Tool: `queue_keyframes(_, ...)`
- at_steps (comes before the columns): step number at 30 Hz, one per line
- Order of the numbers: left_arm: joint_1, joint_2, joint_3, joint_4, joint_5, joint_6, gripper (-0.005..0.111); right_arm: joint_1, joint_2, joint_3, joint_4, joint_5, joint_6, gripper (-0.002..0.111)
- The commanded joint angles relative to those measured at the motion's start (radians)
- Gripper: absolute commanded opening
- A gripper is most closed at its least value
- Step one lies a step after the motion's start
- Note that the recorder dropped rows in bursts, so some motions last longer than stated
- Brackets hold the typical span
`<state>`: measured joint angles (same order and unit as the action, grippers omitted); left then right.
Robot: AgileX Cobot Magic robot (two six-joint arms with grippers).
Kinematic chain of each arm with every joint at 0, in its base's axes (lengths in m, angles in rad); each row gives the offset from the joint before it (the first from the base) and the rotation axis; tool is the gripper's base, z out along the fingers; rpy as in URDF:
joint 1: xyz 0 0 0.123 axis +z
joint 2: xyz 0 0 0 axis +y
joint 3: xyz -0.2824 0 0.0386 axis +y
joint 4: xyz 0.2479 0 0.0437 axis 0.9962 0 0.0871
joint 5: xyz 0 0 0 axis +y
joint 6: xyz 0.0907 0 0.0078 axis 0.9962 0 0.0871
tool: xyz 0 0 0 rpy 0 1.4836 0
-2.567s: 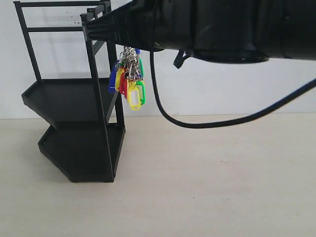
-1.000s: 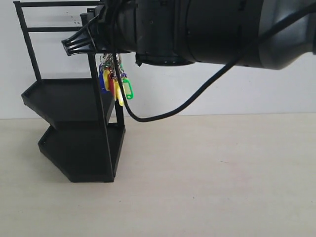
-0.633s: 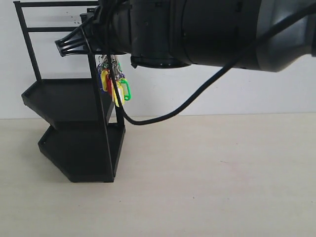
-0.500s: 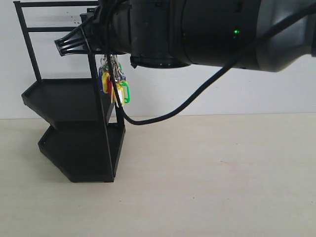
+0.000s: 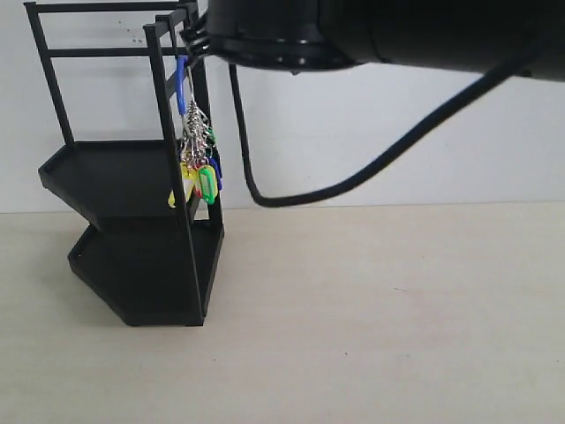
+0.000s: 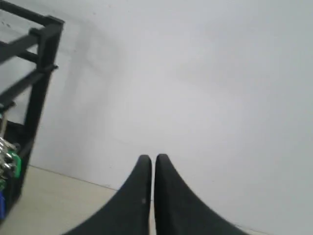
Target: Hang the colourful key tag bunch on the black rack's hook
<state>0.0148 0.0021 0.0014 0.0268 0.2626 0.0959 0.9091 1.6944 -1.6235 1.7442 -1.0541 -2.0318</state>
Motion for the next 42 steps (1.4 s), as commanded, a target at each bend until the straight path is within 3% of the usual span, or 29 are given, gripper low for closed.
queue_keyframes(1,-0.001,-0.002,-0.001,-0.003,-0.007,0.001,0.004,0.047,-0.009,0.002,0.0,-0.167,-0.092,0.0)
queue_keyframes(8,-0.001,-0.002,-0.001,-0.003,-0.007,0.001,0.004,0.067,-0.155,0.245,0.0,-0.166,-0.07,0.0)
queue_keyframes(19,-0.001,-0.002,-0.001,-0.003,-0.007,0.001,0.004,0.065,-0.558,0.648,0.0,0.251,-0.075,0.0)
queue_keyframes(28,-0.001,-0.002,-0.001,-0.003,-0.007,0.001,0.004,0.065,-0.755,0.698,0.0,0.269,-0.093,0.0)
queue_keyframes(35,-0.001,-0.002,-0.001,-0.003,-0.007,0.001,0.004,0.065,-0.861,0.698,0.0,0.084,-0.069,0.0)
queue_keyframes(42,-0.001,-0.002,-0.001,-0.003,-0.007,0.001,0.004,0.065,-0.904,0.698,0.0,0.03,-0.018,0.0)
